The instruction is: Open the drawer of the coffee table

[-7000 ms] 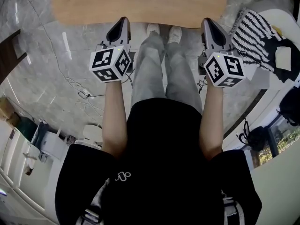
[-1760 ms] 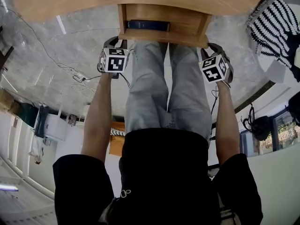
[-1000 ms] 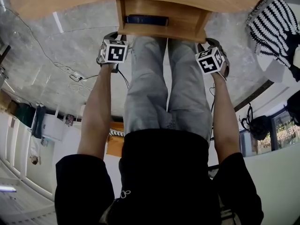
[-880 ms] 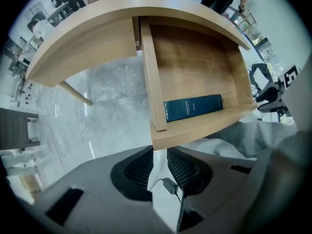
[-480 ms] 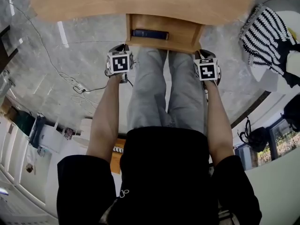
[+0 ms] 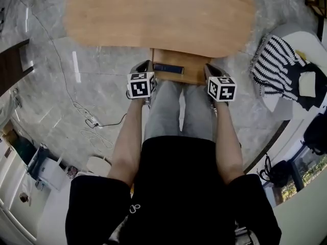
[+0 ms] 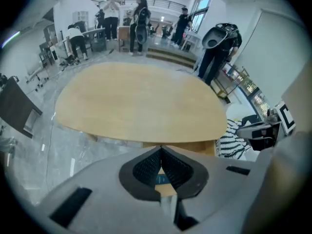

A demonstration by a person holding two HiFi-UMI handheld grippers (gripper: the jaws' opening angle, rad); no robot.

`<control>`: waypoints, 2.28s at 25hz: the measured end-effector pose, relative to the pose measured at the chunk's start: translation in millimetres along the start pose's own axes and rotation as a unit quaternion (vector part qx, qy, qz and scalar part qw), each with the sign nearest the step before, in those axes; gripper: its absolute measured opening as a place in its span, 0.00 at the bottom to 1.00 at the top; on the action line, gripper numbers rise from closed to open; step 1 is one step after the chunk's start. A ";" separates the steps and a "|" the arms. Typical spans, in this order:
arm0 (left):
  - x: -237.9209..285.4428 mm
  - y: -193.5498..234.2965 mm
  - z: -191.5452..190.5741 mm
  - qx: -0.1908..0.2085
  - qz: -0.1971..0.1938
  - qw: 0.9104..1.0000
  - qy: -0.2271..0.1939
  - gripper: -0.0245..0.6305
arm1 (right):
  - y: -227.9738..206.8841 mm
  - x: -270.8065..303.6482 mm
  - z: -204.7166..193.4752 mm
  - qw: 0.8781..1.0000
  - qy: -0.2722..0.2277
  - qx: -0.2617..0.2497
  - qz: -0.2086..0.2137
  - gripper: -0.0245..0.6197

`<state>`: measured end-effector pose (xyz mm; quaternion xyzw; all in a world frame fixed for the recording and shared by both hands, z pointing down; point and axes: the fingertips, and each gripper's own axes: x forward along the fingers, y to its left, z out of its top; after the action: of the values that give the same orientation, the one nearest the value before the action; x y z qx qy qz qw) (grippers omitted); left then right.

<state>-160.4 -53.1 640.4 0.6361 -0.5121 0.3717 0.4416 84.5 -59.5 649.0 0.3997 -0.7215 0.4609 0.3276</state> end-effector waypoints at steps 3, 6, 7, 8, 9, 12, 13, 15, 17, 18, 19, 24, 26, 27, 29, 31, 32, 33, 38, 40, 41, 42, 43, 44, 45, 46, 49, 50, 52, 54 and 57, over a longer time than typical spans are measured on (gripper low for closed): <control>-20.3 -12.9 33.3 -0.001 -0.011 1.000 -0.029 0.05 | 21.5 -14.8 37.4 0.999 -0.037 0.002 0.012 0.06; -43.7 -21.5 67.1 -0.019 -0.024 0.997 -0.065 0.05 | 38.1 -32.1 68.4 0.997 -0.071 0.010 0.019 0.06; -52.0 -24.3 78.8 -0.028 -0.030 0.996 -0.079 0.05 | 42.0 -38.2 77.8 0.996 -0.081 0.012 0.021 0.06; -60.3 -27.7 91.0 -0.035 -0.038 0.994 -0.094 0.05 | 44.9 -44.7 87.2 0.995 -0.094 0.016 0.022 0.05; -69.0 -31.9 103.4 -0.040 -0.046 0.992 -0.110 0.05 | 47.1 -51.7 96.7 0.994 -0.107 0.022 0.024 0.05; -98.3 -49.9 138.5 -0.049 -0.069 0.984 -0.156 0.05 | 53.3 -78.0 124.5 0.987 -0.154 0.046 0.030 0.05; -108.9 -57.1 149.3 -0.050 -0.074 0.981 -0.170 0.05 | 56.0 -88.1 133.6 0.984 -0.168 0.050 0.030 0.05; -129.6 -72.7 171.5 -0.046 -0.083 0.976 -0.198 0.05 | 61.0 -109.0 153.8 0.979 -0.197 0.045 0.030 0.05; -148.7 -87.8 196.5 -0.041 -0.090 0.969 -0.227 0.05 | 64.5 -130.3 179.1 0.972 -0.229 0.036 0.030 0.05; -158.3 -94.6 208.3 -0.038 -0.093 0.965 -0.241 0.05 | 66.4 -141.4 191.7 0.969 -0.245 0.031 0.029 0.05; -168.2 -101.0 219.0 -0.035 -0.095 0.962 -0.254 0.05 | 69.0 -152.8 203.6 0.965 -0.259 0.025 0.029 0.05; -225.7 -127.1 276.9 -0.002 -0.104 0.942 -0.320 0.05 | 89.2 -216.1 271.0 0.943 -0.331 -0.032 0.026 0.05; -252.8 -138.8 299.6 0.002 -0.115 0.929 -0.352 0.05 | 97.5 -245.2 296.8 0.930 -0.363 -0.047 0.030 0.05; -266.6 -146.5 310.4 0.003 -0.123 0.922 -0.368 0.05 | 100.8 -260.2 308.4 0.923 -0.380 -0.053 0.033 0.05; -294.7 -163.1 331.5 0.014 -0.136 0.906 -0.400 0.05 | 107.2 -290.1 329.9 0.908 -0.412 -0.066 0.036 0.05; -323.0 -176.9 348.7 0.033 -0.140 0.892 -0.429 0.05 | 115.8 -318.8 347.5 0.894 -0.439 -0.083 0.035 0.05; -337.3 -182.4 356.3 0.043 -0.139 0.885 -0.442 0.05 | 120.6 -333.1 355.6 0.887 -0.452 -0.091 0.034 0.05; -351.8 -187.2 363.8 0.054 -0.138 0.877 -0.456 0.05 | 125.3 -347.6 363.8 0.879 -0.465 -0.099 0.033 0.05; -419.2 -206.0 392.4 0.102 -0.114 0.840 -0.521 0.05 | 145.8 -415.8 394.6 0.842 -0.521 -0.141 0.018 0.05; -441.7 -210.6 399.9 0.116 -0.103 0.827 -0.540 0.05 | 153.1 -438.5 401.7 0.829 -0.538 -0.153 0.013 0.05; -451.6 -211.9 402.8 0.121 -0.097 0.822 -0.548 0.05 | 156.7 -448.2 404.2 0.823 -0.545 -0.158 0.012 0.05; -460.2 -213.0 404.7 0.124 -0.092 0.817 -0.555 0.05 | 159.7 -456.6 405.7 0.819 -0.551 -0.163 0.010 0.05; -467.0 -214.3 405.8 0.126 -0.088 0.813 -0.561 0.05 | 161.9 -463.6 406.2 0.815 -0.555 -0.168 0.007 0.05; -472.1 -216.2 406.3 0.128 -0.085 0.811 -0.565 0.05 | 163.1 -469.4 405.9 0.812 -0.557 -0.173 0.004 0.05; -475.6 -218.3 406.3 0.129 -0.083 0.808 -0.568 0.05 | 163.6 -473.9 405.3 0.811 -0.558 -0.179 0.000 0.05; -477.9 -220.3 406.0 0.131 -0.081 0.807 -0.570 0.05 | 163.9 -477.0 404.5 0.810 -0.557 -0.185 -0.004 0.05; -479.7 -224.1 404.5 0.135 -0.079 0.805 -0.572 0.05 | 165.8 -480.2 403.4 0.808 -0.555 -0.196 -0.014 0.05; -479.1 -224.8 403.8 0.137 -0.080 0.806 -0.571 0.05 | 166.5 -479.8 403.2 0.808 -0.554 -0.198 -0.015 0.05; -477.1 -225.2 401.8 0.139 -0.080 0.807 -0.568 0.05 | 167.6 -477.5 402.0 0.810 -0.552 -0.199 -0.016 0.05; -475.3 -224.8 400.2 0.140 -0.078 0.808 -0.567 0.05 | 168.0 -475.4 401.1 0.811 -0.550 -0.200 -0.017 0.05; -474.3 -225.0 398.4 0.141 -0.075 0.809 -0.565 0.05 | 166.9 -474.2 399.4 0.812 -0.547 -0.201 -0.018 0.05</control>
<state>-26.2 -256.0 27.8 0.8254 -0.5642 -0.0198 0.0060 117.1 -256.7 38.8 0.5243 -0.8506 0.0045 -0.0398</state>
